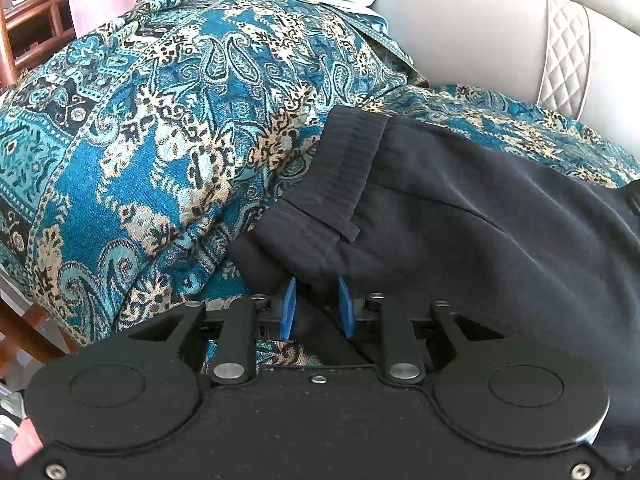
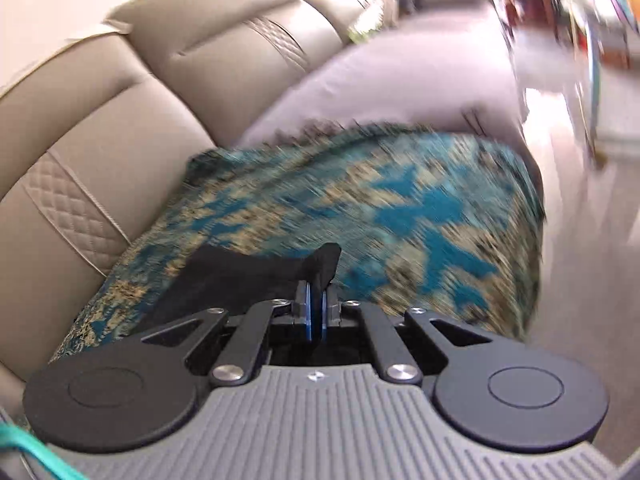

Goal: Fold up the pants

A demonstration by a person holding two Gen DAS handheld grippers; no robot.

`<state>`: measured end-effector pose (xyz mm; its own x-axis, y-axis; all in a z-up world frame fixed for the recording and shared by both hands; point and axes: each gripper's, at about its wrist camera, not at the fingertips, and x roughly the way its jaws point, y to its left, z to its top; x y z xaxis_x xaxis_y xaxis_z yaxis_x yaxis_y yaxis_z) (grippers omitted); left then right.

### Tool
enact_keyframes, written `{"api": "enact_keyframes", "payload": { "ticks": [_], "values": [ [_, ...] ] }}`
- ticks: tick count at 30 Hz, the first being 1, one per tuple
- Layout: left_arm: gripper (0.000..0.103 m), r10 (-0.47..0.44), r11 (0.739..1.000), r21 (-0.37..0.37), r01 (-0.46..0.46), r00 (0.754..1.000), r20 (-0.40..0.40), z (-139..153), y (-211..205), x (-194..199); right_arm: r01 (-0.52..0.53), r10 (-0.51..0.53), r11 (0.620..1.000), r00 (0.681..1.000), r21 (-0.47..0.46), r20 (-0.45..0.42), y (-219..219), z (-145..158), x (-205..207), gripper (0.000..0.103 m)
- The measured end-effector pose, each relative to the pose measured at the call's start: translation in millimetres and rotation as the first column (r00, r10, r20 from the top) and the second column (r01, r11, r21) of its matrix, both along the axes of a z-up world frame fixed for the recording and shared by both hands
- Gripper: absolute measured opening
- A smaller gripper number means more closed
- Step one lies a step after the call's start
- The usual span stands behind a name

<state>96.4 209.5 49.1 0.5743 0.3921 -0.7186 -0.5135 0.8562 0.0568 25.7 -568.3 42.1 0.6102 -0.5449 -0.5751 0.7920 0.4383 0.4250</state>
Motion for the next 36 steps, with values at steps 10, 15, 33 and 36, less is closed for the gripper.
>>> {"api": "enact_keyframes", "payload": {
  "ticks": [10,15,33,36],
  "values": [
    [0.023,-0.008,1.0,-0.008,0.008,1.0,-0.011,1.1,2.9,1.2,0.004,-0.003,0.995,1.0,0.095,-0.006,-5.5,-12.8,-23.3,0.013],
    [0.023,-0.017,1.0,-0.012,0.017,1.0,-0.015,1.5,4.4,1.7,0.03,-0.029,0.992,1.0,0.126,-0.01,-2.8,-8.1,-40.6,0.013],
    [0.024,-0.014,1.0,-0.008,0.013,1.0,-0.017,1.0,1.1,-0.1,-0.125,0.127,0.985,0.992,0.119,-0.01,10.4,-20.0,-44.2,0.057],
    [0.024,-0.012,1.0,-0.005,0.012,1.0,-0.017,0.8,0.3,-0.2,-0.146,0.143,0.983,0.989,0.111,0.036,5.7,-20.8,-37.9,0.056]
  ]
}}
